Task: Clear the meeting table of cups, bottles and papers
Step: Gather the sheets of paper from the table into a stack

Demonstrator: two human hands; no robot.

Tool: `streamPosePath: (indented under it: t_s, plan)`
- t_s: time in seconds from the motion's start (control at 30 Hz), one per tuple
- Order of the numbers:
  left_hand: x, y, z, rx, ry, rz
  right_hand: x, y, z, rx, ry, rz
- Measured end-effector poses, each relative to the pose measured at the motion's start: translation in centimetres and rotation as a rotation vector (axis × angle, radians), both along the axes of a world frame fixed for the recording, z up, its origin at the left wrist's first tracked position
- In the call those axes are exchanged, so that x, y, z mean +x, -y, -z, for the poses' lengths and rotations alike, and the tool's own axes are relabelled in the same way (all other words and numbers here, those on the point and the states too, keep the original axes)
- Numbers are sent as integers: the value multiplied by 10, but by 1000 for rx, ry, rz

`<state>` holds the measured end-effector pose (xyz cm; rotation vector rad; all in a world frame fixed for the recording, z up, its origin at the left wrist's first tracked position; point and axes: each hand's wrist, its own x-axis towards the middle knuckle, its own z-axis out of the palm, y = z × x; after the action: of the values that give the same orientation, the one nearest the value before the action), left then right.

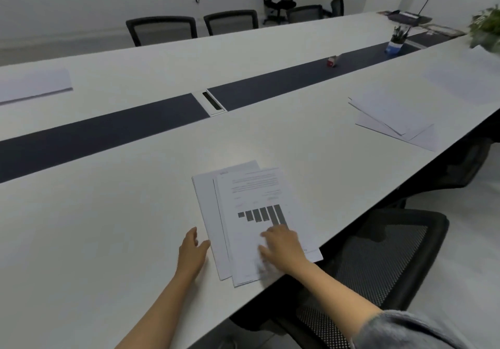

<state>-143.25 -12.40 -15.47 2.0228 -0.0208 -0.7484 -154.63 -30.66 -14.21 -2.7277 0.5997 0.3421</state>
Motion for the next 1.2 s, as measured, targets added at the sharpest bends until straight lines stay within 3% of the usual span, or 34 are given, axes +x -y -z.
streamPosePath:
  t_s: [0.13,0.2,0.4,0.53,0.57,0.63,0.7,0.73,0.83,1.03,1.2]
  plan:
    - [4,6,-2,42,-35,-41,-16,49,1,164,17,711]
    - [2,15,-6,14,-76,-56,-20,53,6,255,-30,804]
    - [-5,40,-15,-108,-233,-224,-16,32,15,383,-98,683]
    - [-4,43,-9,-257,-484,-265,-20,28,21,402,-163,606]
    - [-6,43,-7,-232,-452,-234,-22,26,22,406,-176,600]
    - [-7,40,-8,-95,-206,-70,-24,27,28,454,-155,614]
    - [-2,35,-13,15,-2,84,-25,28,27,573,-50,672]
    - [2,31,-15,-6,15,110,-25,28,24,651,27,703]
    - [12,23,-24,-157,-58,66,-27,23,8,845,232,731]
    - [37,10,-53,-528,-26,-14,-12,27,-31,1032,611,618]
    - [48,2,-76,-613,40,109,8,27,-74,1105,861,497]
